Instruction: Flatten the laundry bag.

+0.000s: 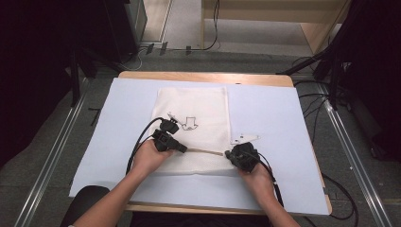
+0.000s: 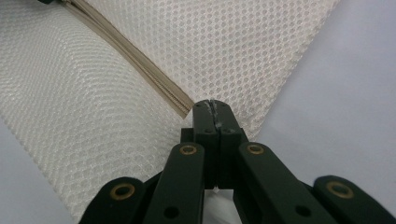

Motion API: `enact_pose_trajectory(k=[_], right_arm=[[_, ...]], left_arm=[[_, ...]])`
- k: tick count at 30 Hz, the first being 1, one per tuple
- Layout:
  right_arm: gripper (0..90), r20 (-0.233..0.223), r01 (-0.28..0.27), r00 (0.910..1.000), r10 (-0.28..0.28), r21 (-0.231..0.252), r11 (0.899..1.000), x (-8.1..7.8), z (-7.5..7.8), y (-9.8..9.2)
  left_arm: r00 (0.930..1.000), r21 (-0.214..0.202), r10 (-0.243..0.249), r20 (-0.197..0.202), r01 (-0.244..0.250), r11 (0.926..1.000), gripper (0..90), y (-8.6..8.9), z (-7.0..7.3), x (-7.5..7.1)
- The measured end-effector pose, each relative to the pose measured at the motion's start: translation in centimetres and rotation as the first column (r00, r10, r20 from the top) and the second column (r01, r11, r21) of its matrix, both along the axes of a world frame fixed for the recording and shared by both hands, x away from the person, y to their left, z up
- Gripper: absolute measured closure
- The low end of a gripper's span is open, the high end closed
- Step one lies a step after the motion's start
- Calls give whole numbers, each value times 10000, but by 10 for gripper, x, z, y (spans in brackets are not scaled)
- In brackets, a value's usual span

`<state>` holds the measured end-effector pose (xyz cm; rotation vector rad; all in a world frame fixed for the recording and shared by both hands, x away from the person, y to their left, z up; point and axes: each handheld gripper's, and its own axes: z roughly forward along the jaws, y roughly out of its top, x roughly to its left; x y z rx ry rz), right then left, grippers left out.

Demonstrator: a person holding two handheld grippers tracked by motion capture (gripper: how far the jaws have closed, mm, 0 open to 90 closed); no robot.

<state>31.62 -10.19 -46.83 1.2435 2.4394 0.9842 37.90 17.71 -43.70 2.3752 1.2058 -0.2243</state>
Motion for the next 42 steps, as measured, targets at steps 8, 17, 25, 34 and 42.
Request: enact_pose_trajectory(k=[8, 17, 25, 34, 42], right_arm=[[900, 200, -117, 9997, 121, -211, 9997, -2, 0, 3], [900, 125, -81, 9999, 82, -97, 9999, -1, 0, 1], [900, 229, -135, 9996, 136, -20, 9999, -1, -1, 0], [900, 175, -146, 9997, 145, 61, 9999, -1, -1, -1], [900, 69, -203, 9998, 202, 76, 9998, 0, -1, -2]], left_arm=[[9954, 881, 514, 809, -585, 9944, 899, 10, 3, -5], [9923, -137, 1211, -253, -1215, 9925, 895, 60, 3, -2], [9898, -227, 1382, -351, -1391, 9900, 894, 75, 5, -1], [9845, -652, 1716, -355, -1737, 9826, 893, 97, 8, -2], [9797, -943, 1948, -465, -1984, 9756, 892, 113, 7, -5]])
